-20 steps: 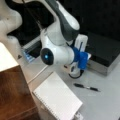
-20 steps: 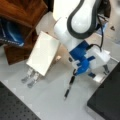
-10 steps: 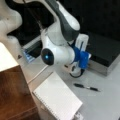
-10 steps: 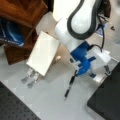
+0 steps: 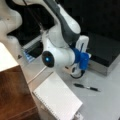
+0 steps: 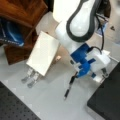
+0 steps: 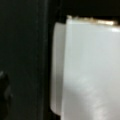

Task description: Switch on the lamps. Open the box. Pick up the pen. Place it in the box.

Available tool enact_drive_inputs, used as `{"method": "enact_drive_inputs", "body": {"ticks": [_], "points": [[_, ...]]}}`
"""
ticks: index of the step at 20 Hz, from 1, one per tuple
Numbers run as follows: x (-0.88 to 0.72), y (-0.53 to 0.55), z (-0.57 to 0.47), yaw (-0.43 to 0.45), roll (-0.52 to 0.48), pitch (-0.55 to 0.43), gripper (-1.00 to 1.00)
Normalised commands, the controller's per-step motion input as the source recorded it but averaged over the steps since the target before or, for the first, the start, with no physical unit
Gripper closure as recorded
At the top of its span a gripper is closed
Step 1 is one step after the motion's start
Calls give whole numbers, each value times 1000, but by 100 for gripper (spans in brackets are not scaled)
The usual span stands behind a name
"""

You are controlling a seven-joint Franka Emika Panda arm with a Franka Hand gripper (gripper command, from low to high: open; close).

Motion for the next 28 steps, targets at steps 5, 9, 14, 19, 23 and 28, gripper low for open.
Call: {"method": "enact_drive_inputs", "body": {"ticks": [5, 9, 14, 19, 23, 28], "points": [[120, -66, -44, 0, 103, -59, 100], [118, -82, -36, -2, 85, -36, 100], [122, -72, -11, -18, 68, -4, 100], [115, -21, 134, -15, 50, 63, 100], [43, 54, 256, 78, 53, 133, 100], [38, 181, 352, 137, 30, 133, 100]]}}
